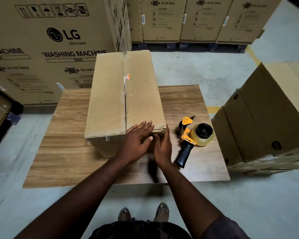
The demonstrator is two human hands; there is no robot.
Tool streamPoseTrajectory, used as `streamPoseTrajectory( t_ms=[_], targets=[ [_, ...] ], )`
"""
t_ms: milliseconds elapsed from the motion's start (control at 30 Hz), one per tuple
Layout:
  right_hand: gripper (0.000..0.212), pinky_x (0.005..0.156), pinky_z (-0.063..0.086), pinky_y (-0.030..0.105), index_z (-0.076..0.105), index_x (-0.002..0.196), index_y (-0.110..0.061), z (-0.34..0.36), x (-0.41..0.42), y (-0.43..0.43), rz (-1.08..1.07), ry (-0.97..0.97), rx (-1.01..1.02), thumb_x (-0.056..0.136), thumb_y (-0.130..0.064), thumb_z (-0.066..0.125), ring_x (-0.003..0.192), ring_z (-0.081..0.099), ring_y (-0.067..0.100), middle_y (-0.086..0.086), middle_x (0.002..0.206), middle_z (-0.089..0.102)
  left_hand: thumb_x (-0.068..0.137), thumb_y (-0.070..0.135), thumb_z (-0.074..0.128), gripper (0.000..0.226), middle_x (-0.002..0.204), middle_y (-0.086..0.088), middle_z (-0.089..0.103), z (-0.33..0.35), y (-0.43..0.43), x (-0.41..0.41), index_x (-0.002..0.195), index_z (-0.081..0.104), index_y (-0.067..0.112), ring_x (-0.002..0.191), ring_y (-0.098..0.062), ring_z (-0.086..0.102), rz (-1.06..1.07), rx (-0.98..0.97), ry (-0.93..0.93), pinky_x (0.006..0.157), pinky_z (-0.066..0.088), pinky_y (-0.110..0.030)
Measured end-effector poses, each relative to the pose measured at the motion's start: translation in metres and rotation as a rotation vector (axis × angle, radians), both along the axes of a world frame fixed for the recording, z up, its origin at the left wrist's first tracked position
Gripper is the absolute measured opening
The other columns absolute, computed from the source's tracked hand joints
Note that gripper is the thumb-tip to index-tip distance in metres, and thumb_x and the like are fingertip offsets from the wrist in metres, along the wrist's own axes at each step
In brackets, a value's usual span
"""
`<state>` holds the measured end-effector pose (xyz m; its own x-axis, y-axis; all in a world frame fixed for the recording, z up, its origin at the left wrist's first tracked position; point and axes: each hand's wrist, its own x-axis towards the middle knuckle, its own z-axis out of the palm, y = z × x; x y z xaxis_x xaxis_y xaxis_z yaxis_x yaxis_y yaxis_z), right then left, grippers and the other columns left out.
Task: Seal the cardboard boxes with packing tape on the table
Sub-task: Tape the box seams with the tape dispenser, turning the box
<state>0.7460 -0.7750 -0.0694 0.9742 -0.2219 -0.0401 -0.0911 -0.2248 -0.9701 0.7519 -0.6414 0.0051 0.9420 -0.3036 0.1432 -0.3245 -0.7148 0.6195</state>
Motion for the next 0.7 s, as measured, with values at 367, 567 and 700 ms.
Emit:
streamPoseTrajectory(
  t_ms=[367, 567, 700],
  targets=[
    [0.055, 0.116, 0.040, 0.044, 0.051, 0.143, -0.029, 0.042, 0.005, -0.049, 0.041, -0.022, 0.348, 0.098, -0.058, 0.043, 0.137, 0.050, 0.008, -0.007, 0.147, 0.054, 0.087, 0.036, 0.065, 0.025, 0.115, 0.007, 0.074, 0.007, -0.007, 0.008, 0.104, 0.080, 0.025, 0.112, -0.010, 0.068, 0.147, 0.010, -0.196, 0.091, 0.053, -0.032],
    [0.038, 0.120, 0.034, 0.036, 0.060, 0.140, -0.013, 0.042, 0.021, -0.044, 0.283, -0.284, -0.233, 0.104, -0.016, 0.050, 0.147, 0.039, 0.015, 0.000, 0.155, 0.046, 0.093, 0.047, 0.054, 0.031, 0.114, 0.011, 0.074, -0.008, -0.001, 0.010, 0.104, 0.078, 0.030, 0.108, -0.006, 0.069, 0.108, 0.128, -0.354, 0.082, 0.046, -0.026],
    [0.041, 0.122, 0.027, 0.026, 0.056, 0.144, -0.010, 0.033, 0.021, -0.049, 0.335, -0.376, -0.463, 0.103, -0.011, 0.052, 0.149, 0.034, 0.022, 0.001, 0.156, 0.043, 0.093, 0.040, 0.058, 0.027, 0.117, 0.009, 0.073, -0.010, -0.001, 0.011, 0.106, 0.078, 0.028, 0.110, -0.008, 0.068, 0.077, 0.148, -0.406, 0.083, 0.043, -0.027]
  ],
)
